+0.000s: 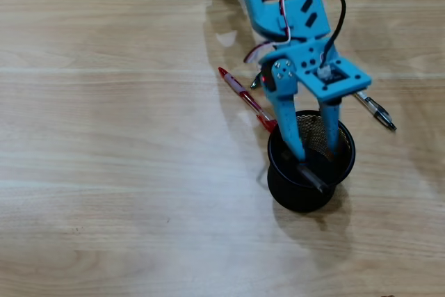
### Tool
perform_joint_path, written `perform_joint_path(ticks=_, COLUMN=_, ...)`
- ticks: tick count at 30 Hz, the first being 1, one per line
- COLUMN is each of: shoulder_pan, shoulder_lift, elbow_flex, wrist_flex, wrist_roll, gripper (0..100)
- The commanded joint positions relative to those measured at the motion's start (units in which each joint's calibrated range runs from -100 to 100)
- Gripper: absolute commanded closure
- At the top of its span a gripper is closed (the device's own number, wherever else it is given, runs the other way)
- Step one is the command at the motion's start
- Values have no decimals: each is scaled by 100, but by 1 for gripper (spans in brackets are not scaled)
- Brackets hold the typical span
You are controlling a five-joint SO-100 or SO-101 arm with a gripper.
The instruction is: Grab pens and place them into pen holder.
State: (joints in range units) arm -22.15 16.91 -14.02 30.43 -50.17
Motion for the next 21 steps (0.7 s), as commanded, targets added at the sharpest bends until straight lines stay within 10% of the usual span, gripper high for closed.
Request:
perform_joint_path(ticks=1, shoulder_pan=272, shoulder_lift=-1101, elbow_flex=-363, wrist_flex=1518, wrist_roll=263, gripper=84)
perform_joint_path(ticks=11, shoulder_pan=967, shoulder_lift=-2884, elbow_flex=-426, wrist_flex=4634, wrist_roll=965, gripper=91)
perform_joint_path(ticks=21, shoulder_pan=1086, shoulder_lift=-3487, elbow_flex=-435, wrist_flex=5591, wrist_roll=1315, gripper=98)
